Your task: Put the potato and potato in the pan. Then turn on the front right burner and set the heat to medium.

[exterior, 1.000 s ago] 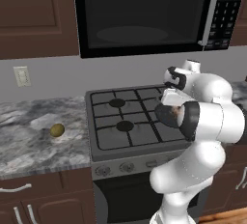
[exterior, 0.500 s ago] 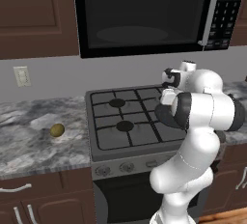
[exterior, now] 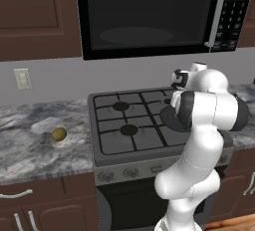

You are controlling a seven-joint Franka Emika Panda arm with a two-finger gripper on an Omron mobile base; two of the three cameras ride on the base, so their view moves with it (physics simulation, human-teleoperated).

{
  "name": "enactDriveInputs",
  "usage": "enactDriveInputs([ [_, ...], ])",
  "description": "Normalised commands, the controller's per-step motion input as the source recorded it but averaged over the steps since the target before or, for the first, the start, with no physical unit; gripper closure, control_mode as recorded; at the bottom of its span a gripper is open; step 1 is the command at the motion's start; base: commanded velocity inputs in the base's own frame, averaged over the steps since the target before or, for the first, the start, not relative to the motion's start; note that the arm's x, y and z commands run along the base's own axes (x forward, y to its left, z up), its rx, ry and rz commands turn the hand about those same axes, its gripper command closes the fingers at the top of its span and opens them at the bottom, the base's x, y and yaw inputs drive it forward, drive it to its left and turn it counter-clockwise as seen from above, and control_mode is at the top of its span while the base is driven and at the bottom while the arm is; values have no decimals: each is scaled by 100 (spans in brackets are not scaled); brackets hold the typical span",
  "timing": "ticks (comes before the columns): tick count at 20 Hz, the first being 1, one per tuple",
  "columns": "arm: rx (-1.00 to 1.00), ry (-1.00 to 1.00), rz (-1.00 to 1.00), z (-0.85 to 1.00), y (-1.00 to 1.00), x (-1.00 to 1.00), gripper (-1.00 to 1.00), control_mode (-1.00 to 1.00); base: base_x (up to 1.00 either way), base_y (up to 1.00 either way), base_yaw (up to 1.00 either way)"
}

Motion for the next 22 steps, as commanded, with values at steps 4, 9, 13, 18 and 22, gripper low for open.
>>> enactDriveInputs([
  [4,-1,5,-2,-46,-5,7,100,-100,0,0,0],
  [9,-1,0,-1,-19,0,0,-100,-100,0,0,0],
  [13,0,-1,0,0,0,-5,-100,-100,0,0,0],
  [18,0,-2,0,1,4,-17,-100,-100,0,0,0],
  [22,0,-4,1,27,37,-19,-100,-100,0,0,0],
])
